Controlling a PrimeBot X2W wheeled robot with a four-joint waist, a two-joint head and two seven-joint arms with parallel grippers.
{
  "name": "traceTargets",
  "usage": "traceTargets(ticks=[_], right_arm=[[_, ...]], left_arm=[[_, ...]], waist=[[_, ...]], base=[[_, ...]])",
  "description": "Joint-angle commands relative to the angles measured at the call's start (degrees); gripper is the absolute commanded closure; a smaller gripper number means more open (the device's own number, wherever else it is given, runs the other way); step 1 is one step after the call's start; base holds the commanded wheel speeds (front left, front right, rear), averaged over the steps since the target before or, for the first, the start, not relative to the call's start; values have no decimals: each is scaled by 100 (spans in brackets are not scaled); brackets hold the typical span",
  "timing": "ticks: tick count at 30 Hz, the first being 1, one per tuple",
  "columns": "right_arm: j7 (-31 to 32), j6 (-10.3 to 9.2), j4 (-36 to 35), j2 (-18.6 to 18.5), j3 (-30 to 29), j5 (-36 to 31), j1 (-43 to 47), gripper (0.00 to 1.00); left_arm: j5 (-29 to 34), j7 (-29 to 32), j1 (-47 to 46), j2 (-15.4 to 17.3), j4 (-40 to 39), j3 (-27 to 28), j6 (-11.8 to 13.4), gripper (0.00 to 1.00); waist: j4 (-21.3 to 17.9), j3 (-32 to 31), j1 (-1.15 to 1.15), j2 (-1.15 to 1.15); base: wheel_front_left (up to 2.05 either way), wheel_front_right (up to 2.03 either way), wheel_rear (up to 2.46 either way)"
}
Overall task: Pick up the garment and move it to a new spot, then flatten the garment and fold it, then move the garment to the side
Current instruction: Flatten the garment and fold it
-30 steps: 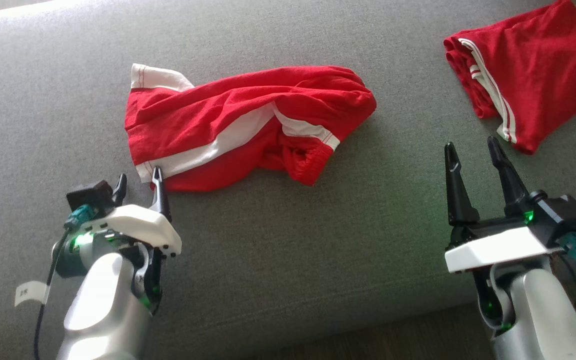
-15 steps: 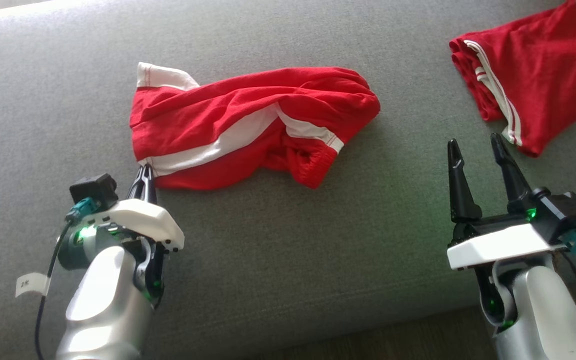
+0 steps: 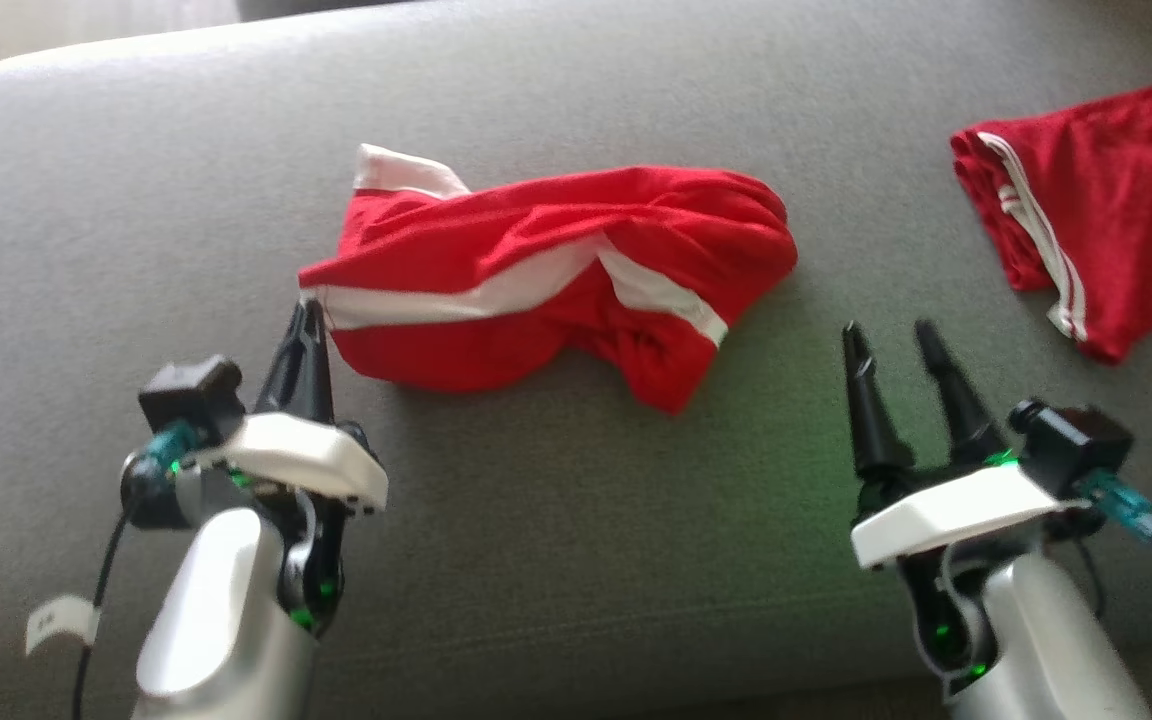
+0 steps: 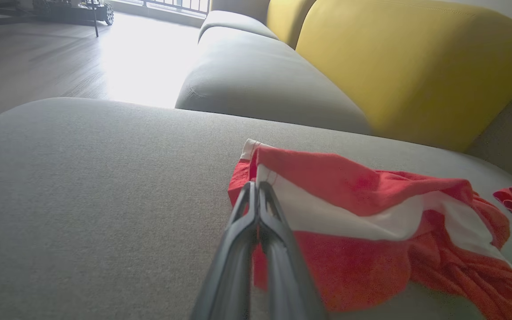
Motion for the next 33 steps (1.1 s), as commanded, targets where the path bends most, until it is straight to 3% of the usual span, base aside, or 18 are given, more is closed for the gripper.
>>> traceTargets(ticks=[1,3,4,8,18,28,30,33], right_arm=[[108,-2,45,20,274,386,-240,0],[169,-2,151,20,357,693,-299,0],[247,-2,386,20,502,1221,-453,0],[326,-2,866,20,681,1750,-738,0],[581,-2,2740,20,1220,2432,-1580,0],[420,-2,3459,20,1865,3265,-2002,0],[393,-2,3504,20,2025,3417,-2071,100],[227,-2,3574,20,2196,3466,-2167,100]], left_arm=[[46,-70,24,67,-401,120,22,100],[48,-70,86,65,-511,88,24,100],[57,-70,187,61,-693,13,38,100],[52,-70,274,57,-905,-120,66,100],[-48,-71,393,54,-1223,-508,206,100],[-94,-71,374,54,-1239,-587,270,100],[-91,-71,362,54,-1239,-591,268,100],[-103,-71,349,54,-1241,-600,279,100]], waist=[[141,-106,0,0],[175,-123,0,0],[240,-144,0,0],[338,-135,0,0],[623,-120,0,0],[705,-52,0,0],[716,-28,0,0],[727,-8,0,0]], base=[[0,0,0],[0,0,0],[0,0,0],[0,0,0],[0,0,0],[0,0,0],[0,0,0],[0,0,0]])
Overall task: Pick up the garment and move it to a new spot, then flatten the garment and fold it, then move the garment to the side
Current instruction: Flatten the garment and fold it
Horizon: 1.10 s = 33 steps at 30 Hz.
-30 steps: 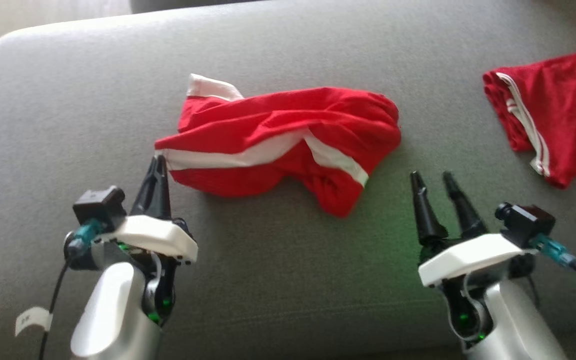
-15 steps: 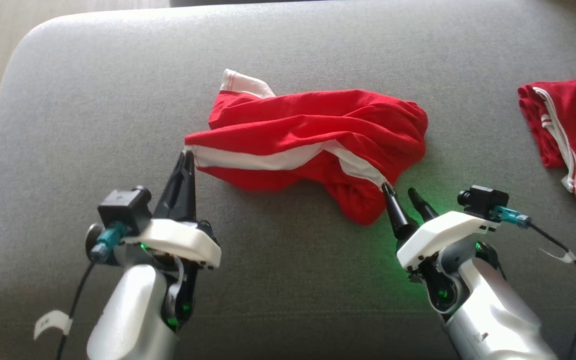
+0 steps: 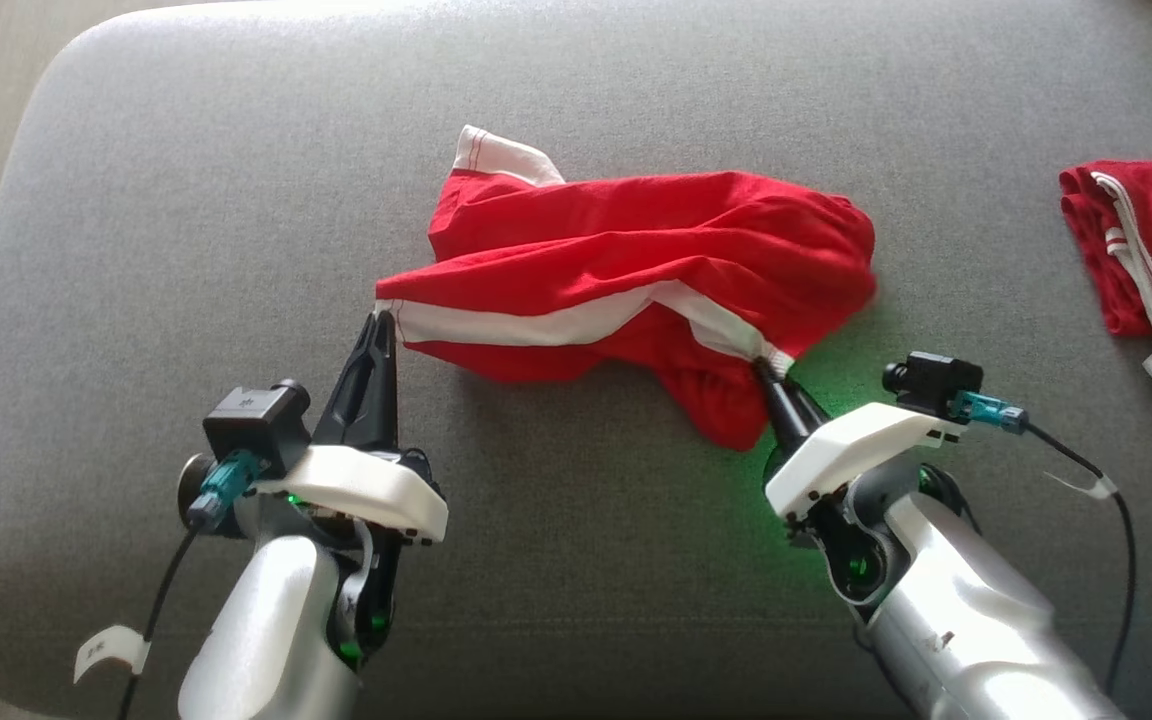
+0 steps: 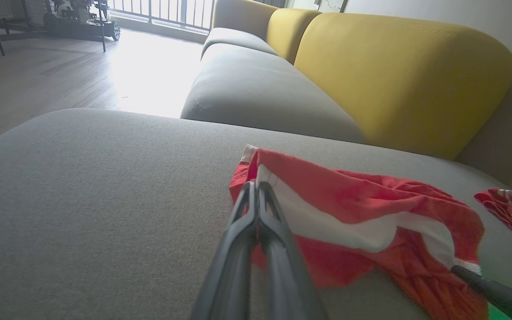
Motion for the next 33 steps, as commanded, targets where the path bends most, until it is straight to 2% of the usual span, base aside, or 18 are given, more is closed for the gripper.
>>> traceTargets(ticks=[1,8,14,15,23,27,33], right_arm=[[-142,-1,-76,59,103,22,-171,100],[-388,-1,-90,59,-220,-284,-263,100],[-398,-1,-835,-47,-645,-1392,-75,100],[-398,-1,-835,-47,-645,-1392,-75,100],[-164,-1,-1937,-509,-614,-2951,188,100],[309,-1,-2891,-605,-813,-2931,383,100],[656,-1,-4050,-768,-1154,-3241,511,100]], left_arm=[[-19,-70,-180,56,-213,150,48,100],[-15,-70,-99,81,-262,274,75,100],[23,-70,-7,191,-409,390,79,100],[23,-70,-7,191,-409,390,79,100],[1,-56,49,365,-686,530,142,100],[-70,38,65,470,-943,626,183,100],[-386,369,14,464,-1498,735,159,100]], waist=[[1,-4,0,0],[-61,-119,0,0],[-171,-348,0,0],[-171,-348,0,0],[-354,-664,0,0],[-427,-801,0,0],[-430,-901,0,0]], base=[[0,0,0],[0,0,0],[0,0,0],[0,0,0],[0,0,0],[0,0,0],[0,0,0]])
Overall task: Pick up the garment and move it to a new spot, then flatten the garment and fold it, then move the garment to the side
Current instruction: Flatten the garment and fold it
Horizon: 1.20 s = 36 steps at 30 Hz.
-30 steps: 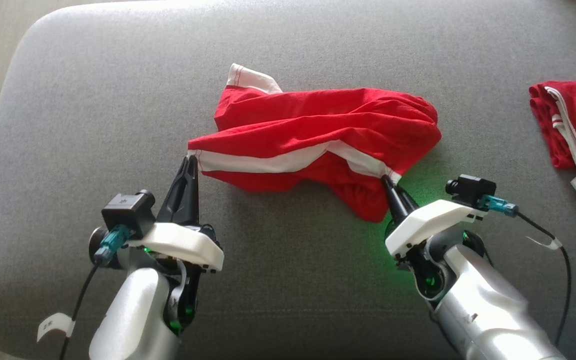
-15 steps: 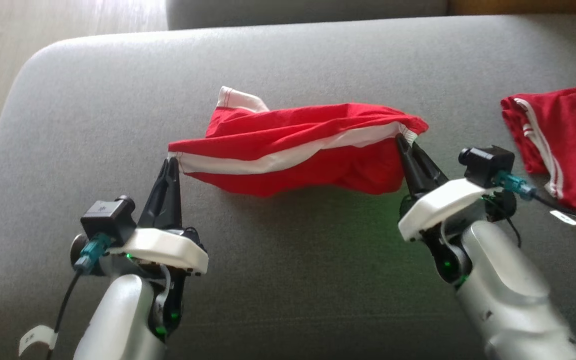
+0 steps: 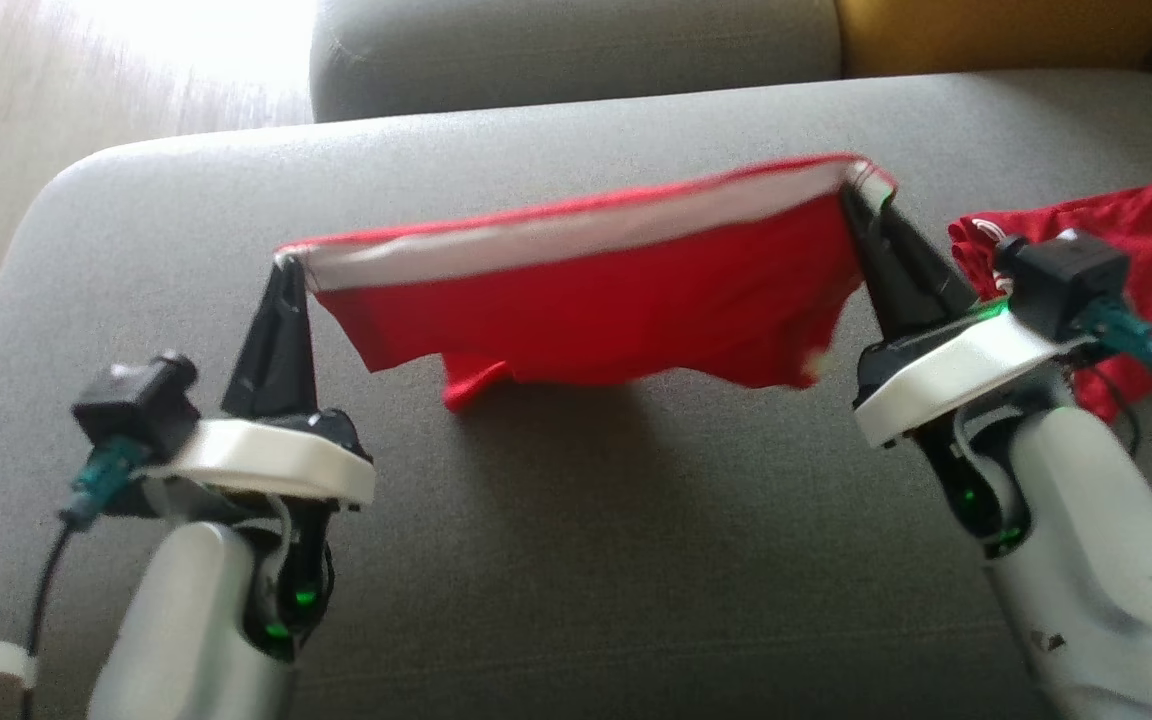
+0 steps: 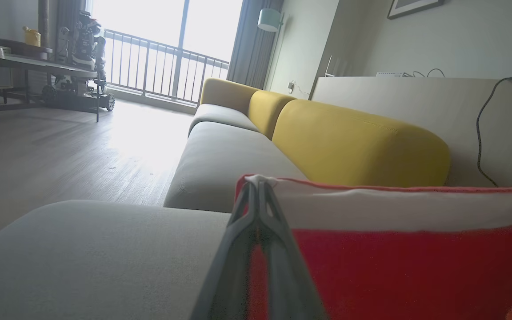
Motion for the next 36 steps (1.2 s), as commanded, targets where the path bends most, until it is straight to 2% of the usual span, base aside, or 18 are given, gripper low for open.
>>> traceTargets(ticks=[1,9,12,15,19,20,25,26,29,31,36], right_arm=[[73,-1,-439,-8,-2,-150,-109,100],[774,-1,-1633,-22,-377,-620,-239,100],[1097,-1,-1791,-148,-292,-650,-582,100],[1373,-1,-1667,-184,-171,-329,-1215,100],[1522,-1,-983,-338,167,18,-2470,100],[1493,-1,-761,-402,293,14,-2852,100],[1075,-1,592,-395,633,0,-4808,100],[1075,-1,592,-395,633,0,-4808,100],[551,-1,1352,-382,828,-394,-5847,100],[180,-1,1836,-249,812,-478,-6311,100],[-627,-1,2912,-38,858,-650,-6791,100]], left_arm=[[-105,91,-242,87,-389,276,13,100],[-791,962,-647,12,-1520,548,182,100],[-1038,1348,-1061,0,-1734,640,263,100],[-1187,1771,-1762,56,-1667,688,318,100],[-1387,2213,-3053,111,-998,794,357,100],[-1275,2263,-3439,224,-744,756,323,100],[-931,2114,-5477,378,663,674,217,100],[-931,2114,-5477,378,663,674,217,100],[-782,1667,-6594,354,1355,705,161,100],[-683,1270,-7135,333,1776,734,143,100],[-663,447,-7734,153,2706,749,-32,100]], waist=[[15,-25,0,0],[40,57,0,0],[39,247,0,0],[12,579,0,0],[-17,1194,0,0],[-19,1365,0,0],[-17,2178,0,0],[-17,2178,0,0],[-2,2571,0,0],[15,2765,0,0],[85,3116,0,0]], base=[[0,0,0],[0,0,0],[0,0,0],[0,0,0],[0,0,0],[0,0,0],[0,0,0],[0,0,0],[0,0,0],[0,0,0],[0,0,0]])
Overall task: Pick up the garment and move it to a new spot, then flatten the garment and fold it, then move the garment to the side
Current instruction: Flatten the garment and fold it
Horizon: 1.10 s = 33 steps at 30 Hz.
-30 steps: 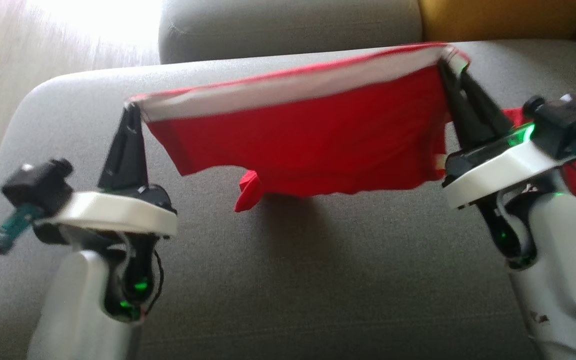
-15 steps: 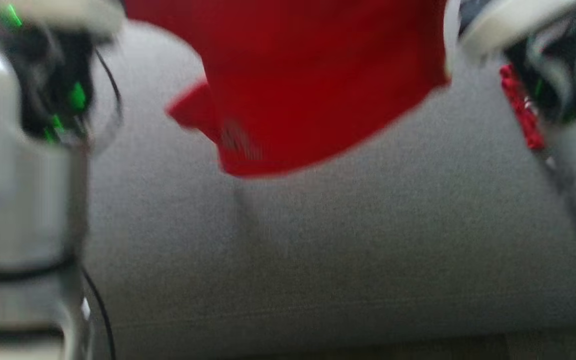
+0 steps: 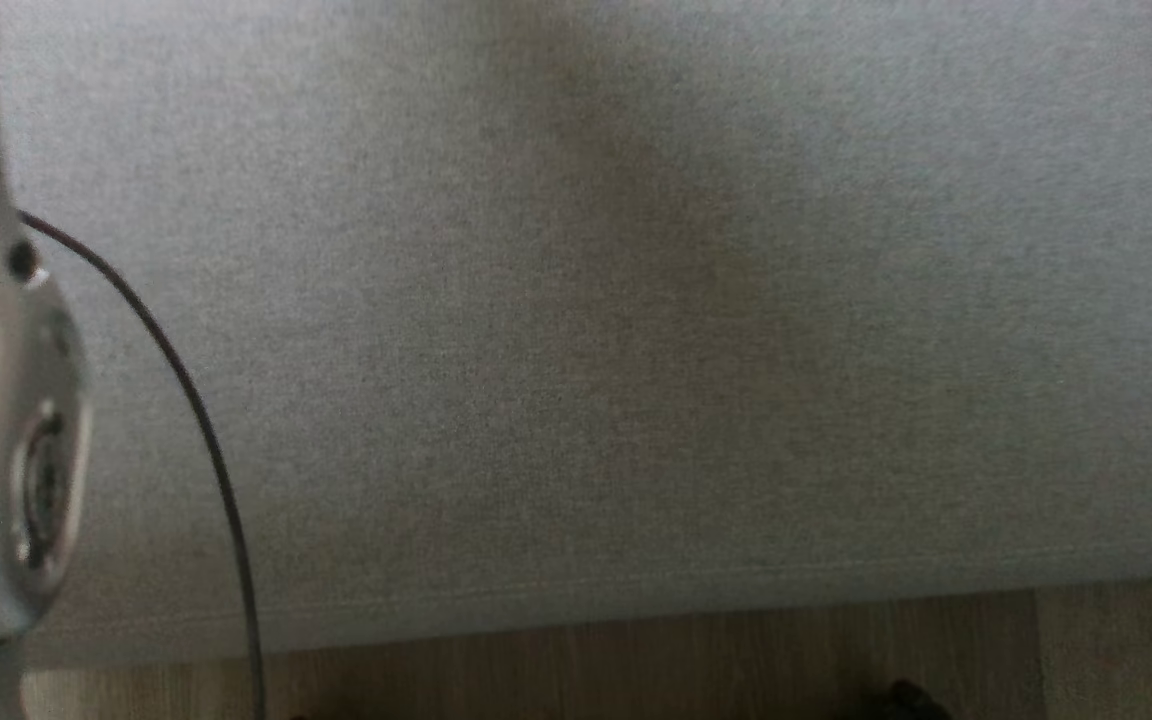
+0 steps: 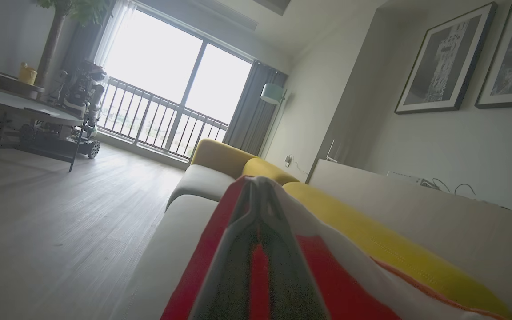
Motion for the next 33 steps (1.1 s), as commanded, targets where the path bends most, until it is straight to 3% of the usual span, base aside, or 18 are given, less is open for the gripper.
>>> traceTargets(ticks=[1,8,11,21,27,33], right_arm=[[-62,-2,-64,108,-50,-74,-78,100],[-350,-2,869,73,916,-339,522,100],[-369,-2,1116,37,1111,-151,813,100],[-374,-2,996,-60,1504,639,2077,100],[-354,-2,1034,-191,2197,1218,2768,100],[-21,-2,888,-559,3194,1750,3258,100]], left_arm=[[22,-39,-101,184,-64,31,-69,100],[13,-573,388,-5,1089,-177,-417,100],[34,-693,660,-51,1443,-246,-526,100],[574,-801,1728,136,2206,-868,-908,100],[772,-745,2478,331,2546,-1333,-1079,100],[812,-601,3033,388,2578,-1944,-1124,100]], waist=[[81,232,-2,0],[331,411,-2,0],[435,373,-2,0],[573,-359,-2,0],[558,-926,-2,0],[563,-1388,-2,0]], base=[[0,0,0],[0,0,0],[0,0,0],[0,0,0],[0,0,0],[0,0,0]])
